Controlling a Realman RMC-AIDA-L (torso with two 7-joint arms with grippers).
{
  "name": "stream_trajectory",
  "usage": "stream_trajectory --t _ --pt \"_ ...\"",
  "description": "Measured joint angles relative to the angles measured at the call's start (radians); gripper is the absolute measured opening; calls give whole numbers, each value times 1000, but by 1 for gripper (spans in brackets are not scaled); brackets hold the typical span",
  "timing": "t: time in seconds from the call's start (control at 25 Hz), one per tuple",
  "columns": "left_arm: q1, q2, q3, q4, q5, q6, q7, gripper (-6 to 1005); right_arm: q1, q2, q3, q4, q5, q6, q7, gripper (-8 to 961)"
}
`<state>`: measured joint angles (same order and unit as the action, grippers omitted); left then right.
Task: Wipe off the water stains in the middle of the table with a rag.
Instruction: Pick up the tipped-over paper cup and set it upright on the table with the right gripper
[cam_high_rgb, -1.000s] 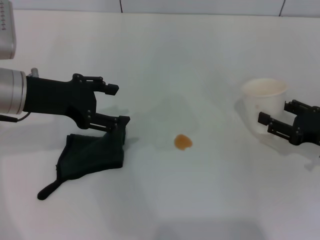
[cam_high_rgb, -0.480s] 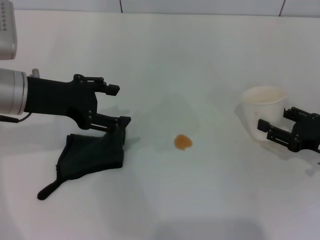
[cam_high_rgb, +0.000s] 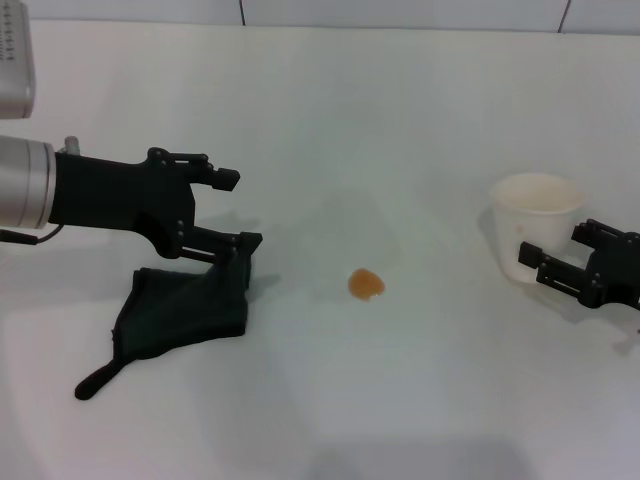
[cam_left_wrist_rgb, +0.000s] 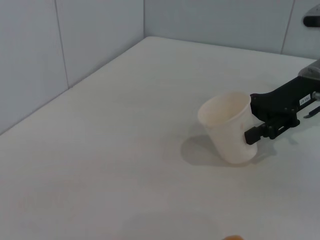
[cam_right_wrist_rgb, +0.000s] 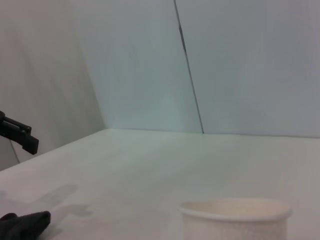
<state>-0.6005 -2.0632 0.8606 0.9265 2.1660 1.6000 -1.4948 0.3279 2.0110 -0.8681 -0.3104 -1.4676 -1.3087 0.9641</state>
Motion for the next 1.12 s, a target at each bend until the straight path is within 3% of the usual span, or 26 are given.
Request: stream_trajectory --t 0.52,0.96,1.12 --pt "-1 0 0 3 1 0 -4 832 -15 -3 -10 14 -5 -7 0 663" --pt "-2 0 0 7 1 0 -5 830 -28 -5 -23 11 -7 -35 -2 871" --pt "-2 0 0 7 1 0 -5 829 -30 -6 -25 7 -8 -44 -1 865"
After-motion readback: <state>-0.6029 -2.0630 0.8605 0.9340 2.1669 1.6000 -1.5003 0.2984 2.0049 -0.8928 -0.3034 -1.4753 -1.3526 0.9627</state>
